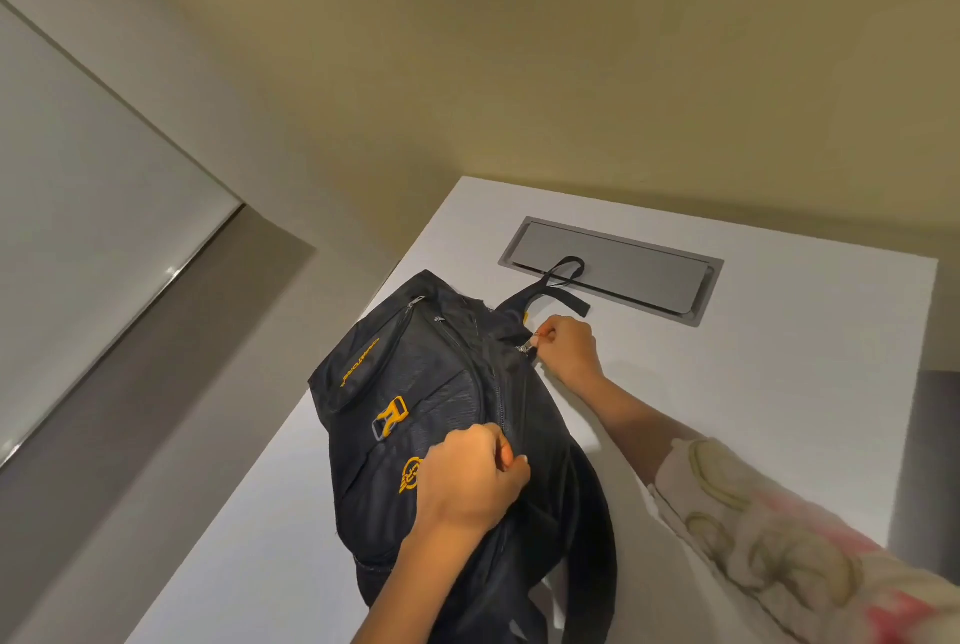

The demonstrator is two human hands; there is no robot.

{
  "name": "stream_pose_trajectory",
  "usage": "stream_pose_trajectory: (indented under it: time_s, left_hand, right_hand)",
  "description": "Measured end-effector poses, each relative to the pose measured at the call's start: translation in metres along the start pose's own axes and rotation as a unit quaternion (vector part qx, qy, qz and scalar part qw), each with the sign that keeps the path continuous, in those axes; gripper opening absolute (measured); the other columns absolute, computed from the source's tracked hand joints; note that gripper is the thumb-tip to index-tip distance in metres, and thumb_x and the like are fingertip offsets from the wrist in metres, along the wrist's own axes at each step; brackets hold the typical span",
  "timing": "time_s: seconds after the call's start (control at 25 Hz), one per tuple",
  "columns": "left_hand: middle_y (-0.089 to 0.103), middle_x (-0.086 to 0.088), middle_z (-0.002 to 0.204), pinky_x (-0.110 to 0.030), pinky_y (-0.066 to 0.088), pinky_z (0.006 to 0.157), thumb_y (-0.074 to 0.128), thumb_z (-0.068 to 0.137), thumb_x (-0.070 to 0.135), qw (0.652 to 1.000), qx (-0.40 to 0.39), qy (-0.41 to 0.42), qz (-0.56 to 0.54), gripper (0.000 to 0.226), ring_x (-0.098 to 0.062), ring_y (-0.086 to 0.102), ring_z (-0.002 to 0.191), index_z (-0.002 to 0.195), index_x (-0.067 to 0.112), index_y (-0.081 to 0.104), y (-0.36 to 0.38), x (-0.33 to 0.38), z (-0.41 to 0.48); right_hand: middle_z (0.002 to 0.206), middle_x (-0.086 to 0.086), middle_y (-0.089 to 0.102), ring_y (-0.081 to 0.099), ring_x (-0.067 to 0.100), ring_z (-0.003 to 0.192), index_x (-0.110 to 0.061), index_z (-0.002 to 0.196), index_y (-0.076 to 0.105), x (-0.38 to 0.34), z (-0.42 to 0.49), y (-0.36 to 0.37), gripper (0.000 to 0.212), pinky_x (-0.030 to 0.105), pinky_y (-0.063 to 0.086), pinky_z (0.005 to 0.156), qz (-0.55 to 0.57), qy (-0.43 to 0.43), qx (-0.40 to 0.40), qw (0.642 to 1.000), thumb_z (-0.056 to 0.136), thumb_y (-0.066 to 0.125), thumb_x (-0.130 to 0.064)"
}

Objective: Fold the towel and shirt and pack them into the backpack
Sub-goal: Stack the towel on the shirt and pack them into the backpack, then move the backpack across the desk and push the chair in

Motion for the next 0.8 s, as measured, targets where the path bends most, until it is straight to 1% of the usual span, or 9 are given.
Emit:
stream_pose_trajectory:
  time_s: [0.08,0.2,0.24,0.32,0.44,0.52,0.6,0.68,0.8]
  left_hand:
    - [0.062,0.008,0.067,-0.022,0.045,0.061,0.059,0.085,0.051,0.999,0.001,0.002,-0.045,0.032,-0.008,0.059,0.066,0.076,0.021,0.059,0.000,0.000,-0.004]
    - [0.063,0.011,0.064,-0.021,0.041,0.055,0.060,0.085,0.056,0.989,0.063,-0.029,-0.130,0.034,-0.005,0.059,0.062,0.071,0.025,0.059,-0.017,-0.029,-0.007]
    - [0.063,0.011,0.065,-0.024,0.045,0.058,0.060,0.086,0.055,0.982,0.096,-0.053,-0.154,0.032,-0.005,0.060,0.063,0.071,0.027,0.059,-0.025,-0.047,-0.006]
    - [0.065,0.011,0.071,-0.033,0.053,0.068,0.060,0.089,0.048,0.958,0.163,-0.124,-0.200,0.024,-0.012,0.064,0.073,0.076,0.029,0.061,-0.036,-0.093,-0.007]
    - [0.068,-0.001,0.095,-0.039,0.049,0.081,0.059,0.093,0.039,0.900,0.214,-0.250,-0.285,0.018,-0.027,0.063,0.096,0.095,0.022,0.064,-0.032,-0.174,-0.013]
    - [0.065,-0.009,0.116,-0.048,0.047,0.093,0.054,0.094,0.046,0.869,0.186,-0.340,-0.309,0.037,-0.033,0.057,0.109,0.111,0.014,0.061,-0.011,-0.219,-0.019]
    - [0.056,-0.018,0.132,-0.055,0.041,0.102,0.046,0.097,0.050,0.815,0.136,-0.418,-0.378,0.054,-0.041,0.050,0.120,0.125,0.004,0.054,0.017,-0.243,-0.026]
    - [0.045,-0.023,0.143,-0.055,0.036,0.104,0.043,0.100,0.045,0.765,0.093,-0.450,-0.451,0.062,-0.044,0.043,0.129,0.137,-0.005,0.042,0.034,-0.243,-0.031]
    - [0.040,-0.018,0.149,-0.055,0.034,0.108,0.042,0.099,0.050,0.718,0.052,-0.446,-0.531,0.066,-0.041,0.040,0.134,0.144,0.002,0.037,0.049,-0.242,-0.024]
  right_hand:
    - [0.090,0.010,0.073,0.069,0.021,0.077,-0.010,0.093,0.072,0.007,0.004,-0.003,0.009,0.033,0.058,0.081,0.004,0.021,-0.024,0.999,0.089,0.067,-0.017]
    - [0.108,0.008,0.071,0.067,0.025,0.096,-0.007,0.108,0.071,0.005,0.012,-0.014,0.021,0.034,0.053,0.090,-0.026,0.037,-0.028,0.999,0.089,0.069,-0.015]
    - [0.114,0.008,0.069,0.065,0.026,0.102,-0.007,0.112,0.069,0.001,0.014,-0.018,0.025,0.034,0.051,0.092,-0.034,0.042,-0.025,0.998,0.088,0.069,-0.016]
    - [0.113,0.010,0.069,0.066,0.027,0.099,-0.008,0.112,0.068,-0.008,0.019,-0.023,0.027,0.034,0.053,0.089,-0.045,0.055,-0.027,0.997,0.088,0.068,-0.018]
    - [0.106,0.013,0.069,0.068,0.029,0.090,-0.005,0.110,0.064,-0.023,0.018,-0.013,0.038,0.041,0.058,0.081,-0.027,0.090,-0.095,0.991,0.086,0.070,-0.033]
    - [0.114,0.016,0.065,0.066,0.033,0.097,-0.005,0.119,0.056,-0.034,0.006,0.003,0.056,0.045,0.057,0.077,0.029,0.133,-0.165,0.977,0.083,0.071,-0.045]
    - [0.130,0.021,0.055,0.059,0.039,0.111,-0.003,0.135,0.044,-0.053,-0.007,0.018,0.076,0.050,0.054,0.079,0.044,0.155,-0.221,0.962,0.082,0.071,-0.050]
    - [0.145,0.022,0.042,0.047,0.041,0.127,-0.004,0.148,0.030,-0.075,-0.022,0.032,0.089,0.055,0.045,0.093,0.041,0.167,-0.276,0.946,0.084,0.068,-0.052]
    - [0.156,0.020,0.026,0.032,0.038,0.140,-0.005,0.152,0.017,-0.095,-0.042,0.051,0.090,0.051,0.031,0.110,-0.003,0.190,-0.351,0.917,0.089,0.058,-0.054]
Point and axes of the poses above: each hand's wrist, its own z-axis towards the middle knuckle, its own y-axis out of the palm, x = y × z, the point moved 10 cm from there along z, towards the middle knuckle
